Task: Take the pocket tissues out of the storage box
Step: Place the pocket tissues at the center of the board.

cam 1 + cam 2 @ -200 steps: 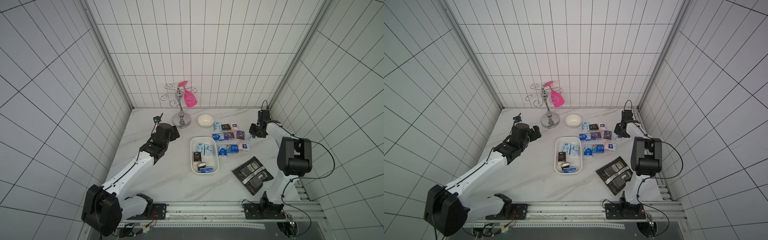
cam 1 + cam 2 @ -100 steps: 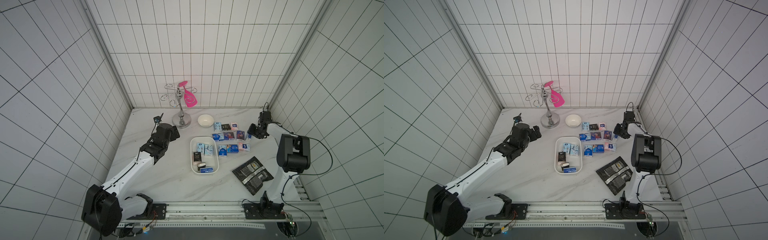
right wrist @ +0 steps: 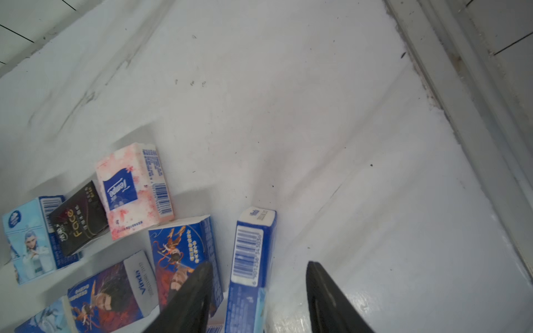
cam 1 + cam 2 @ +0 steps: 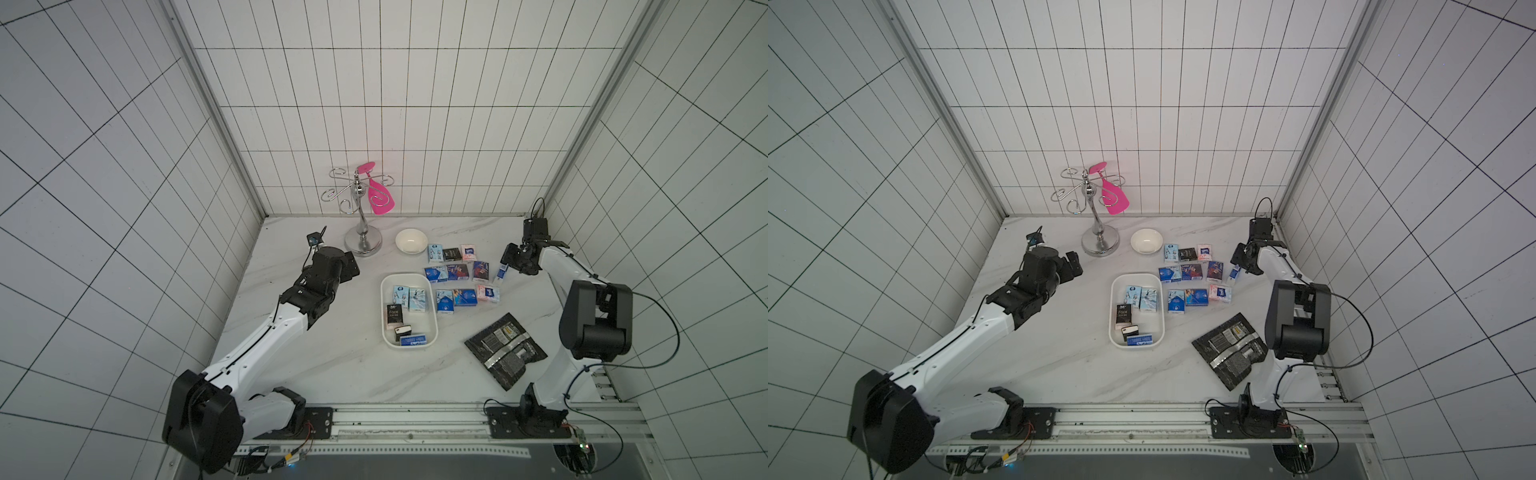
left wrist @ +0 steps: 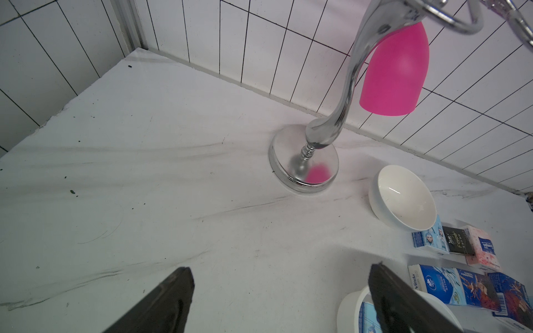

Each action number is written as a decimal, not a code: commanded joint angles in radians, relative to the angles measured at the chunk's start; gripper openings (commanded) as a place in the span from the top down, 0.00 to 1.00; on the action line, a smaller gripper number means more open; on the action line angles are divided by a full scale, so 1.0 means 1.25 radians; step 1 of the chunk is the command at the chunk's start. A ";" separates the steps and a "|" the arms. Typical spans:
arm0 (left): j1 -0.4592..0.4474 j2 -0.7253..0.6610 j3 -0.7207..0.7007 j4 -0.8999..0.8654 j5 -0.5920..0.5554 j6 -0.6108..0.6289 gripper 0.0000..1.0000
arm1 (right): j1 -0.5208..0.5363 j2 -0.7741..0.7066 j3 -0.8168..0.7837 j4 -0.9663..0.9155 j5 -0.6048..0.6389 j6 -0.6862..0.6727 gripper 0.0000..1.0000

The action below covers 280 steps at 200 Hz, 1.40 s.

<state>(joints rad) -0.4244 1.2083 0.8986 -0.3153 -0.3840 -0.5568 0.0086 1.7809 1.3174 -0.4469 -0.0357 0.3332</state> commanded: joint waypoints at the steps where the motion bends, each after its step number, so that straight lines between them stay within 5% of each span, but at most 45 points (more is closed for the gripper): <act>1: -0.003 -0.014 0.008 -0.002 0.005 0.003 0.02 | 0.020 -0.030 -0.035 -0.017 0.033 0.001 0.47; 280: -0.004 -0.015 -0.002 0.006 -0.001 0.001 0.02 | 0.061 0.147 0.039 -0.084 0.112 -0.019 0.54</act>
<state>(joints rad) -0.4248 1.2072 0.8986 -0.3141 -0.3836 -0.5579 0.0761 1.9308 1.3277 -0.4706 0.0643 0.3199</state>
